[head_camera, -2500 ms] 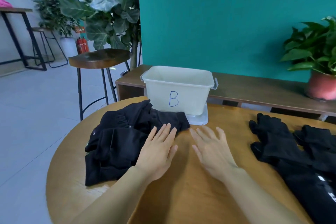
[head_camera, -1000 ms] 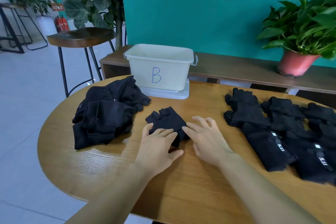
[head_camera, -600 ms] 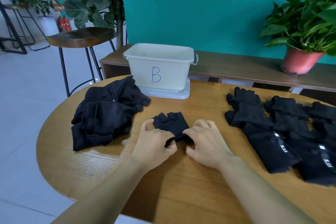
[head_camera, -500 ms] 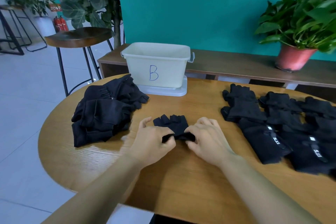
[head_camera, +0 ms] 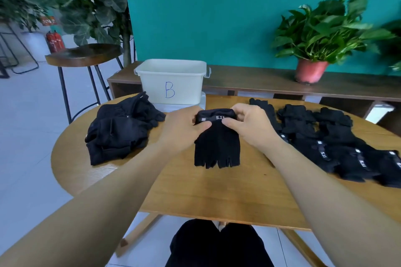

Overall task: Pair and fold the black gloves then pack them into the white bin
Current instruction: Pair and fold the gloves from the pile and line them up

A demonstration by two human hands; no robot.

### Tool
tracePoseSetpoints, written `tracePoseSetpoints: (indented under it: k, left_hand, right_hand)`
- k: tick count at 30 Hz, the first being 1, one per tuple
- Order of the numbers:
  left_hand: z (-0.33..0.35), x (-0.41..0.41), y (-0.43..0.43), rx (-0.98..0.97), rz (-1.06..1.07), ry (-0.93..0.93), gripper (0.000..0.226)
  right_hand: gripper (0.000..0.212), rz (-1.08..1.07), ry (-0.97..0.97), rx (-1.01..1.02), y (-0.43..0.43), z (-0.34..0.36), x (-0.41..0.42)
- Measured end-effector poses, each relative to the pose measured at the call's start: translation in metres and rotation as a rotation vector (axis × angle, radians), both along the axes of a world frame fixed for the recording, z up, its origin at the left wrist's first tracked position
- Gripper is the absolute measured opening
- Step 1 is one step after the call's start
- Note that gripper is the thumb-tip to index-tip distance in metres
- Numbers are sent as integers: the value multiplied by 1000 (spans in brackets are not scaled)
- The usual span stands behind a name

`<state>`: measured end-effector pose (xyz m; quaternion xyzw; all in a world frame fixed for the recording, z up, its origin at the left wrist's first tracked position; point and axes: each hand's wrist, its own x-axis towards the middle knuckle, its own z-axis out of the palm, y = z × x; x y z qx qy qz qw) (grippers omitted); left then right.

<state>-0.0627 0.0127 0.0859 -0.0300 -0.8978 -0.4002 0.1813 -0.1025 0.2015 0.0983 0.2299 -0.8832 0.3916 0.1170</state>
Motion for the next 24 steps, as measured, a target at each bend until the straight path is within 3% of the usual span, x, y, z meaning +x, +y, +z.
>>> tracePoseSetpoints:
  k: [3, 5, 10, 14, 17, 19, 21, 24]
  left_hand:
    - [12, -12, 7, -96, 22, 96, 9]
    - [10, -10, 10, -157, -4, 136, 8]
    - [-68, 25, 18, -555, -127, 230, 6]
    - [-116, 51, 22, -647, -222, 201, 28]
    - [-118, 61, 17, -702, -303, 164, 37]
    - [-108, 60, 8, -720, -301, 118, 47]
    - [-96, 57, 4, -649, -257, 90, 57]
    - [-87, 47, 12, -542, -174, 40, 56]
  right_hand:
    - [11, -54, 80, 11, 5, 8, -4]
    - [11, -96, 175, 135, 12, 4, 5]
    - [22, -80, 324, 509, 32, -59, 45]
    - [34, 11, 353, 532, 45, -103, 69]
    - [22, 64, 284, 583, 56, -112, 75]
    - [38, 74, 173, 562, 61, -104, 77]
    - [54, 16, 90, 438, 59, -90, 77]
    - [56, -56, 50, 348, 41, -77, 70]
